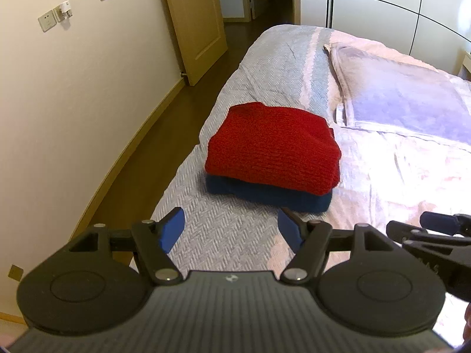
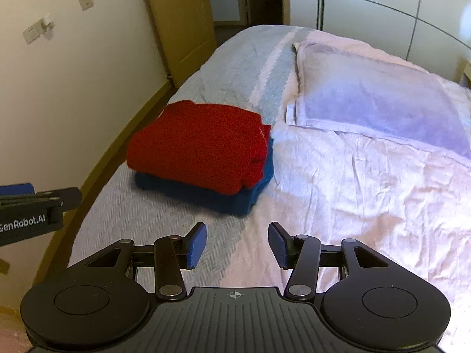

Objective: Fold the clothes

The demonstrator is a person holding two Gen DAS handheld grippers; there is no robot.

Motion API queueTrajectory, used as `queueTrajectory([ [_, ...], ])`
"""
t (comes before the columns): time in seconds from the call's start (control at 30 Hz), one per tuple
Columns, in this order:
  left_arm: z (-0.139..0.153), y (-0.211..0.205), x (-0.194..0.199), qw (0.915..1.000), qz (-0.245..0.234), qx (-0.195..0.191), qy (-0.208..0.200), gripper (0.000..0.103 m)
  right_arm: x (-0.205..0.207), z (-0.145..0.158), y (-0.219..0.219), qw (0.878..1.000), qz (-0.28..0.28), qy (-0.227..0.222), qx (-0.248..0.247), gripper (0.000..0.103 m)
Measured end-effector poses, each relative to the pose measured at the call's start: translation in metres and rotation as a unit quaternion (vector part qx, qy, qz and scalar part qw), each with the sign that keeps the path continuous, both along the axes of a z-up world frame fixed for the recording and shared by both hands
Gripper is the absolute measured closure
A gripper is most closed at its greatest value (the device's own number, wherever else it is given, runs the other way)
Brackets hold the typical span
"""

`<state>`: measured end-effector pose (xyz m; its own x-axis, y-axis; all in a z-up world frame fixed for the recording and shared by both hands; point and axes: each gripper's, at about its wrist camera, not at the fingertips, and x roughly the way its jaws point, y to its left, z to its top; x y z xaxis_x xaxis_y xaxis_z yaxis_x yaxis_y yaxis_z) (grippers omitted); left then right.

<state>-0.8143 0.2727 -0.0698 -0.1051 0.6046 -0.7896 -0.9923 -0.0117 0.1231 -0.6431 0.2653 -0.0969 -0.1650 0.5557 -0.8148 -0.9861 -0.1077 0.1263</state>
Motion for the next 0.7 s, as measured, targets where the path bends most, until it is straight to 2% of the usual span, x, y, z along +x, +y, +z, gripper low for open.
queueTrajectory([
  [0.43, -0.016, -0.034, -0.006, 0.9996, 0.000, -0.027, -0.008, 0.036, -0.010, -0.014, -0.030, 0.999, 0.005, -0.011, -0.033, 0.053],
  [0.7, -0.013, -0.045, 0.009, 0.9997, 0.014, -0.019, -0.002, 0.036, 0.001, -0.008, -0.042, 0.999, 0.019, -0.014, -0.023, 0.053],
])
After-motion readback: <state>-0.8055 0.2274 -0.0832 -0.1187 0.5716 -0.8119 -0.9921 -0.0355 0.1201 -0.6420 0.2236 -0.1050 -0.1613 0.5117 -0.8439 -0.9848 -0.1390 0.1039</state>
